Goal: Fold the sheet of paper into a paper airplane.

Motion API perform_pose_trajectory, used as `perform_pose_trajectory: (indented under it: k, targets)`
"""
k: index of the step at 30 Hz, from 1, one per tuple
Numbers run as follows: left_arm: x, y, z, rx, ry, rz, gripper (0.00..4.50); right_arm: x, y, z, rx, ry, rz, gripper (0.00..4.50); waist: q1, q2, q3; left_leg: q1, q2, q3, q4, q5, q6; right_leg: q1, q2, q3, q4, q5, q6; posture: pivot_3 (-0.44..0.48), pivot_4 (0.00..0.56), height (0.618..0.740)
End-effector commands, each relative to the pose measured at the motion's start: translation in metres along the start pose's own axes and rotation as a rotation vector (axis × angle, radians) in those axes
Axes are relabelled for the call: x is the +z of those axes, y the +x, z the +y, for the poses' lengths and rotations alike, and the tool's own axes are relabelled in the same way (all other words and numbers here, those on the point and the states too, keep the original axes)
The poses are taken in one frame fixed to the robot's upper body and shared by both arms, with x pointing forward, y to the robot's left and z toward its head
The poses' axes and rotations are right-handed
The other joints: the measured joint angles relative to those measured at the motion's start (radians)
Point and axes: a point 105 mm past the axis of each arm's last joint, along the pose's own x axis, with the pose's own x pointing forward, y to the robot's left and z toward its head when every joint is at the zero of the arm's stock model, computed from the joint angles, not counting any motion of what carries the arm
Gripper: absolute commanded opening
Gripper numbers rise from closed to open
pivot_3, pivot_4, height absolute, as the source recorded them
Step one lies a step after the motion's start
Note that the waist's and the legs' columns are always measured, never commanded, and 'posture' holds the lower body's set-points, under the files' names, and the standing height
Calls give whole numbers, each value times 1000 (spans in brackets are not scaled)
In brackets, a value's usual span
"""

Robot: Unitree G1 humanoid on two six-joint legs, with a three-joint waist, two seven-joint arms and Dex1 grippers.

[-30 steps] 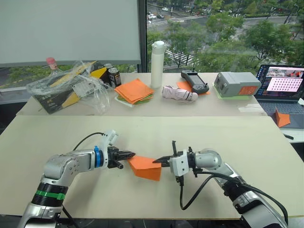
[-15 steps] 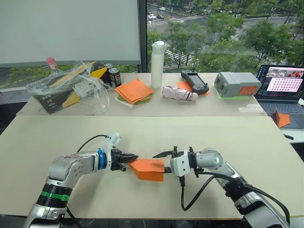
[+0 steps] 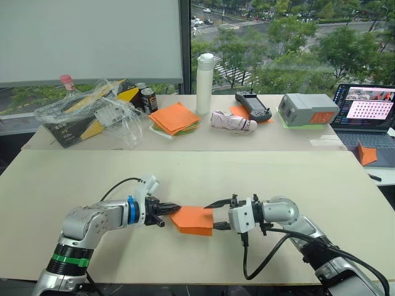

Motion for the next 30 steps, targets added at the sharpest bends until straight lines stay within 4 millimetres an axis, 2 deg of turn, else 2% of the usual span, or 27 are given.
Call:
perform_pose_trajectory:
  k: [1, 4, 8, 14, 21, 30]
  targets:
    - [4, -5, -6, -17, 7, -26, 0, 6, -4, -6, -39, -3, -10, 2563, 0, 0, 0, 0, 0, 0, 0, 0, 0, 0, 0, 0, 0, 0, 0, 0, 150, 740]
    - [1, -5, -5, -14, 2, -20, 0, 7, -4, -6, -43, 3, -11, 2563, 0, 0, 0, 0, 0, 0, 0, 0, 0, 0, 0, 0, 0, 0, 0, 0, 150, 740]
    - [-10, -2, 8, 33, -10, 14, 0, 8, -4, -5, -40, -4, -14, 2563, 0, 0, 0, 0, 0, 0, 0, 0, 0, 0, 0, 0, 0, 0, 0, 0, 150, 740]
    - [-17, 3, 12, 34, -16, 35, 0, 14, -10, -1, -27, -15, -22, 2563, 6, 0, 0, 1, 0, 0, 0, -2, 3, 2, 0, 0, -1, 0, 0, 0, 150, 740]
    - [-15, 4, 11, 22, -13, 35, 0, 21, -14, 3, -38, -27, -43, 2563, 11, 0, 0, 10, 0, 0, -1, -5, 10, 13, 0, -1, -4, 0, 0, 0, 150, 740]
    - [-12, 3, 12, 22, -12, 38, 0, 20, -6, 6, -45, -29, -50, 2563, 15, 0, 0, 11, 0, 0, -1, -6, 10, 13, 0, -1, -4, 0, 0, 0, 150, 740]
